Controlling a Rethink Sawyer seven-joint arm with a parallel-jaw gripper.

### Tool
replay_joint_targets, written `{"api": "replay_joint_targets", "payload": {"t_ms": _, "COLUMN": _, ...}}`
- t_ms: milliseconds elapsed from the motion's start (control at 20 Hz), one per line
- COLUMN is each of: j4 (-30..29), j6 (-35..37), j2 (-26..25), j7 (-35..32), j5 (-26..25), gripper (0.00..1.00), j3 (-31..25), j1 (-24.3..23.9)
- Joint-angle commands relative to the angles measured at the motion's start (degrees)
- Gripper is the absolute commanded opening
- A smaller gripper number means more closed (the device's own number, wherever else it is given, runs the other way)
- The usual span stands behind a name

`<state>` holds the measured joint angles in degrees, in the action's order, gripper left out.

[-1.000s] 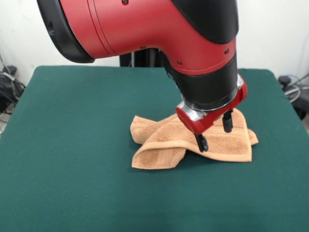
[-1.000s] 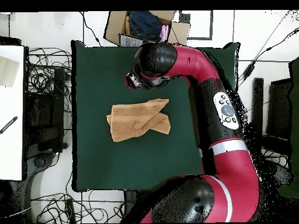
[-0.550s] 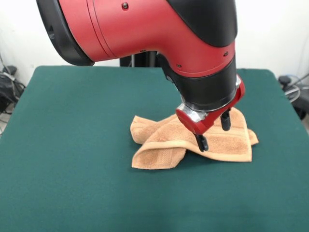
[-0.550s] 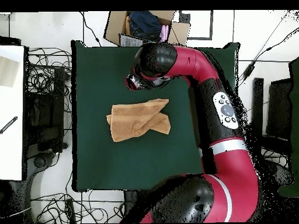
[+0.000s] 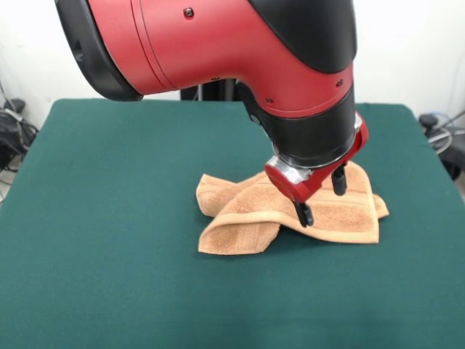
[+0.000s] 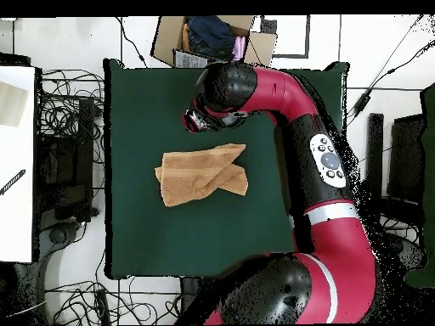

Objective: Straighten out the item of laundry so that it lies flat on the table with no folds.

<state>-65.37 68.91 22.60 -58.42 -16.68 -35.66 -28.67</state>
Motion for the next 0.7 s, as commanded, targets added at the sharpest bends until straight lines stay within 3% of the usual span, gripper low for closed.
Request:
{"api": "replay_joint_targets", "payload": {"t_ms": 50, "j4": -1.54, "j6": 3.27, "j2": -1.37, "j7": 10.97, "j5": -1.12, "gripper": 1.00, "j3": -3.39, "j1": -0.31}}
{"api": "replay_joint_targets", "payload": {"t_ms": 700, "j4": -2.29, "j6": 3.56, "j2": -2.24, "j7": 10.49, "j5": -0.42, "gripper": 1.00, "j3": -3.53, "j1": -0.62}}
